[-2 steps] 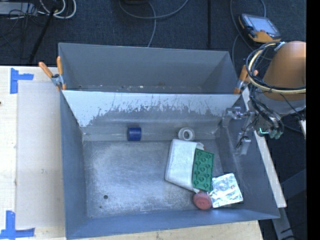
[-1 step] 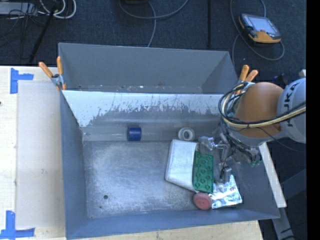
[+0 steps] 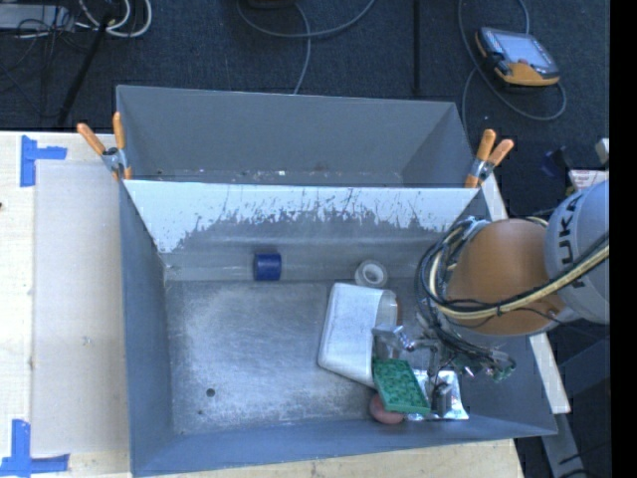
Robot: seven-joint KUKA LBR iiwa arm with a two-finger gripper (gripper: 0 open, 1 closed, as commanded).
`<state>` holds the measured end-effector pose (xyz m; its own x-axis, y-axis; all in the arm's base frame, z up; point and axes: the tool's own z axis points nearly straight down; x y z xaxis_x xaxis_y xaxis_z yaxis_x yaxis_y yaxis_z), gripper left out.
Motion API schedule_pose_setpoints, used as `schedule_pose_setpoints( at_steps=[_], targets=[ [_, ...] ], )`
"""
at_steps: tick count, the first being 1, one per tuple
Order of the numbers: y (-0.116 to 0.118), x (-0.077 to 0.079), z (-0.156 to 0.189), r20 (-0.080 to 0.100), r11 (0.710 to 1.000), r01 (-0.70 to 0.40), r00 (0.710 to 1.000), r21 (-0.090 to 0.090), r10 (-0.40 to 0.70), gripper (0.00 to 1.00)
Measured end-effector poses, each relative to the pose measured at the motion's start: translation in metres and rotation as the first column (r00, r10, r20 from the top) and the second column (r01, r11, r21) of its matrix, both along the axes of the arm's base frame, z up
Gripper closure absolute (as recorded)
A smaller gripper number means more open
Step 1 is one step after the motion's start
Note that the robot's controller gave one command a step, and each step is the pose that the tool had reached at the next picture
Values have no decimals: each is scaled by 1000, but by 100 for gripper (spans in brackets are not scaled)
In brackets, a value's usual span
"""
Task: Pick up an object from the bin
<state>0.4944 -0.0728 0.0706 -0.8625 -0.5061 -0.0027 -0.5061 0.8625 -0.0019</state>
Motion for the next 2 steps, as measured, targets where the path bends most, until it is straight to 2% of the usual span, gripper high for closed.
schedule_pose_setpoints(
  at_steps=[1,2],
  targets=[
    [37,-14,2,16,991,-136,991,-2,136,0],
    [80,-8,1,3,1000,-8,1000,1,8,0]
  ],
)
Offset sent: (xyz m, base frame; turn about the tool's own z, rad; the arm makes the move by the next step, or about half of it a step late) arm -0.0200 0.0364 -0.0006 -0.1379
